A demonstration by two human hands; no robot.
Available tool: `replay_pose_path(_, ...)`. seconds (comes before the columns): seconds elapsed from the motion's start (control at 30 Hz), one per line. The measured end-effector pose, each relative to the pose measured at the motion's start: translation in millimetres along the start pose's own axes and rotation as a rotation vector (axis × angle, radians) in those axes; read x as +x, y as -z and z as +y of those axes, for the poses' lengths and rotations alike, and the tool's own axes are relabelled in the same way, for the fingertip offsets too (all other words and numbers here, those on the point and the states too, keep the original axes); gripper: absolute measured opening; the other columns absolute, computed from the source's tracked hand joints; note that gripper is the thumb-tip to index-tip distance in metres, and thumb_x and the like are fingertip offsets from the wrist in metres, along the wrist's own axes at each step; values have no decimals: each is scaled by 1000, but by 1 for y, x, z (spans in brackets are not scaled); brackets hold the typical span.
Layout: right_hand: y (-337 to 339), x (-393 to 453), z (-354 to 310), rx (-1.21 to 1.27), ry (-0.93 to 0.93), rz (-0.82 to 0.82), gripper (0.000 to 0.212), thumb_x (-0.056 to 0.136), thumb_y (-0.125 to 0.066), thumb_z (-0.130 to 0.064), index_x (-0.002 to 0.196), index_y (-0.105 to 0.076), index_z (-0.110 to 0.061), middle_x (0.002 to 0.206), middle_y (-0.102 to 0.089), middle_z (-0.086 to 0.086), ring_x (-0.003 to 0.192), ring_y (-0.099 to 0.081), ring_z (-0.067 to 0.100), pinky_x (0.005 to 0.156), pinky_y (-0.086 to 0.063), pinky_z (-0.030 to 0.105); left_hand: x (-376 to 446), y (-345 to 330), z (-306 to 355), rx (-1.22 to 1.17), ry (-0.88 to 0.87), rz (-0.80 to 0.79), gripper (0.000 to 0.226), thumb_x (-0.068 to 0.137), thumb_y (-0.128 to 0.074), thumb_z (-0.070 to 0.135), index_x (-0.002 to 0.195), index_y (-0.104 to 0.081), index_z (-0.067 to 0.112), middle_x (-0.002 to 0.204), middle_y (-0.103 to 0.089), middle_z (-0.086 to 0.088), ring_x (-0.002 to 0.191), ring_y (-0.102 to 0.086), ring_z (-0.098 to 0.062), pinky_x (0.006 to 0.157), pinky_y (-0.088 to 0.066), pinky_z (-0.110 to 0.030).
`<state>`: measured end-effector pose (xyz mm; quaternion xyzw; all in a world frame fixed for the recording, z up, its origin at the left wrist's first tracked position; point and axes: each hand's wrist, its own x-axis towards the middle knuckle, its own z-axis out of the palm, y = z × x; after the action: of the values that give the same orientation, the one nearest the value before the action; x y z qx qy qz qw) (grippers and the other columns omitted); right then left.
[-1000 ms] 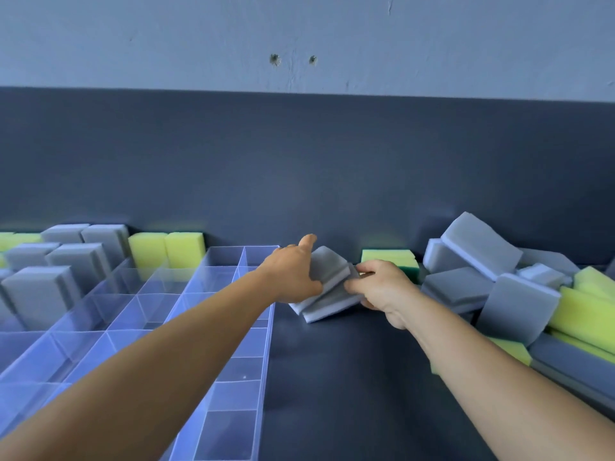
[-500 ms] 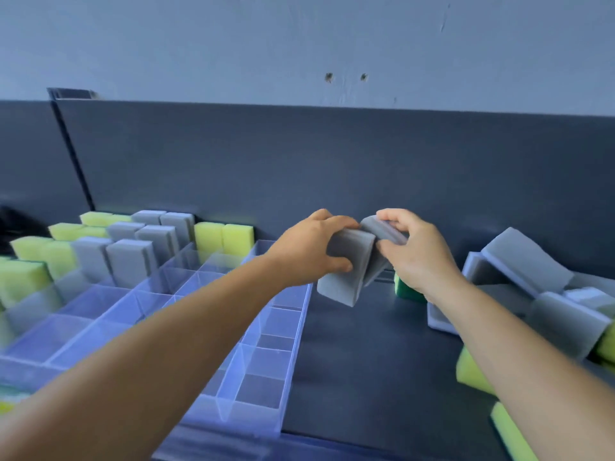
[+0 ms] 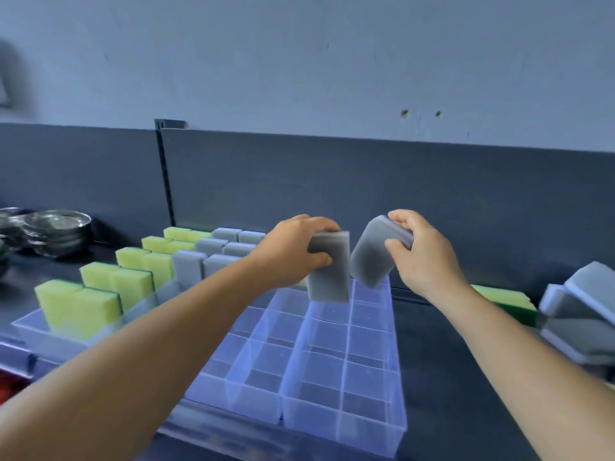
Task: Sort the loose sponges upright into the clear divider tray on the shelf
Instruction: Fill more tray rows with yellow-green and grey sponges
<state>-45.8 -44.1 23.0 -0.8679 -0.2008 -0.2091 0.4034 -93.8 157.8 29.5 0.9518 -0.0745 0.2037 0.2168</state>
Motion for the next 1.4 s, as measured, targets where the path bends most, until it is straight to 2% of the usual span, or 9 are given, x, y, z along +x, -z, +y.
replay_pose_path(0.1,-30,-4,-31,0,35,-17,35,90,-51,-11,121,-55,-24,119,-59,-2,93,-50,14,77,-36,23,-14,28,-32,32,12,8,42,81,-65,20,120,-57,32,112,-62,1,102,-56,-19,83,-40,-25)
replay_pose_path(0.3,-87,-12,-91,-22,42,-39,38,91,-51,-12,127,-52,-20,125,-55,0,104,-50,17,81,-35,22,-43,79,-99,63,24,17,36,83,-64,20,115,-59,33,107,-62,1,95,-54,-20,81,-43,-29)
replay_pose_path(0.53,-134,-20,-139,-6,55,-105,34,89,-50,-11,119,-59,-24,113,-61,-7,91,-49,11,69,-34,19,-69,116,-163,118,61,-29,31,83,-62,20,111,-59,34,104,-62,2,94,-55,-22,79,-47,-33)
replay_pose_path(0.7,-158,-25,-161,4,51,-212,32,90,-53,-14,118,-59,-26,111,-61,-13,93,-54,11,68,-38,16,-80,125,-190,127,106,-123,42,84,-64,25,125,-56,34,110,-64,3,97,-55,-21,82,-47,-30)
replay_pose_path(0.83,-175,-29,-164,-47,57,-284,32,90,-55,-14,120,-59,-26,115,-60,-12,92,-51,9,78,-36,19,-85,121,-200,127,160,-173,46,78,-63,36,121,-54,46,113,-63,5,103,-54,-26,90,-50,-40)
replay_pose_path(0.93,-184,-32,-161,-90,62,-304,35,90,-56,-13,123,-58,-23,122,-58,-10,103,-51,10,85,-35,19,-87,116,-202,105,132,-176,43,83,-65,25,125,-56,32,113,-62,1,100,-55,-24,86,-49,-35)
replay_pose_path(1.03,-192,-35,-158,-175,117,-302,34,88,-55,-12,120,-58,-22,124,-58,-5,109,-53,15,84,-36,20,-89,108,-204,141,103,-150,43,85,-65,21,126,-55,28,118,-58,1,95,-47,-18,73,-38,-27)
replay_pose_path(1.17,-203,-37,-157,-312,163,-342,36,88,-54,-11,123,-57,-21,125,-56,-2,114,-52,20,88,-40,25,-90,97,-204,249,63,-208,44,83,-66,24,125,-54,28,118,-58,0,104,-54,-23,75,-43,-29)
replay_pose_path(1.4,-212,-43,-152,-379,126,-390,40,91,-52,-13,130,-52,-21,135,-51,-1,122,-48,21,96,-38,25,-92,88,-201,349,17,-254,36,83,-63,24,118,-57,23,110,-60,-2,98,-56,-25,75,-48,-35)
